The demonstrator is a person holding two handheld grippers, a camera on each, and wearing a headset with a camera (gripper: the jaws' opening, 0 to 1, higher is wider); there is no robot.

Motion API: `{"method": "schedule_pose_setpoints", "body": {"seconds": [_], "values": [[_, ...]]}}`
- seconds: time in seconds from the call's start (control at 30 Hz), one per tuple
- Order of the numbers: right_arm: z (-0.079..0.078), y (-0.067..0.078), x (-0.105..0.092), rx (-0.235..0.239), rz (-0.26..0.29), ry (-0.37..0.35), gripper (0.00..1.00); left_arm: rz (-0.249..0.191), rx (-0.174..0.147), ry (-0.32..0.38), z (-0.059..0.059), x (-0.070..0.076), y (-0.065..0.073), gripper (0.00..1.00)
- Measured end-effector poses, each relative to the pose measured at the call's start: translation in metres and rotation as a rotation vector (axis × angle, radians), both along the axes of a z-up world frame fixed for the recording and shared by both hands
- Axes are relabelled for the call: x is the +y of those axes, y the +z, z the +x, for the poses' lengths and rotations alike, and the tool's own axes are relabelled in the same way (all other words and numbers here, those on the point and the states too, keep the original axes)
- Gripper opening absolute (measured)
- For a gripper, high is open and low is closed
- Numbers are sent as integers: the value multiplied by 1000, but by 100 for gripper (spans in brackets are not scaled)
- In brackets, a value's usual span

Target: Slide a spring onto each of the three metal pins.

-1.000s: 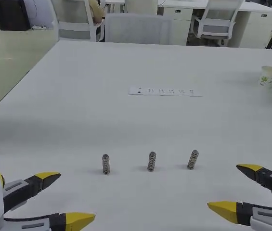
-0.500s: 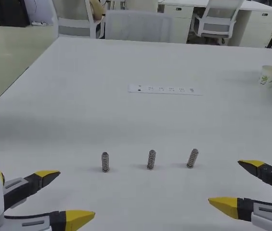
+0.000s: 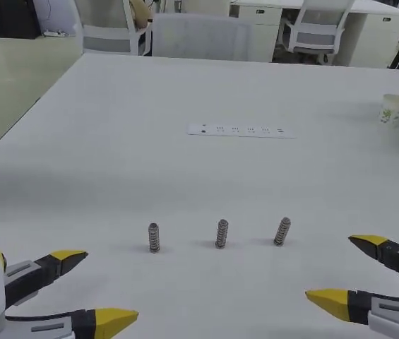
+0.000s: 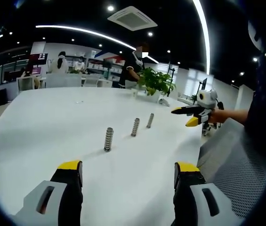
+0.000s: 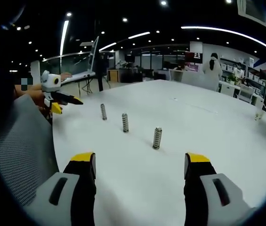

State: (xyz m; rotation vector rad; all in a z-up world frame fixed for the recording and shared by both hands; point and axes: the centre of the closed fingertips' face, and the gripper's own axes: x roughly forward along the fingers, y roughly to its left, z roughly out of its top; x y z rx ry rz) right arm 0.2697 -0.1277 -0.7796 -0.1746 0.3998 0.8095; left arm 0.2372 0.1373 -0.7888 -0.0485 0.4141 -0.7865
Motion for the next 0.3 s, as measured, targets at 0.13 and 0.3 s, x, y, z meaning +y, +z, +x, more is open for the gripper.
{"method": "schedule_pose_setpoints", "body": {"seconds": [0.13,0.3], "values": [[-1,-1,1,4,-6,4,77,3,3,-4,-1,-1,0,76],[-1,-3,1,9,-8,9,76,6,4,-6,-2,-1,0,76]]}}
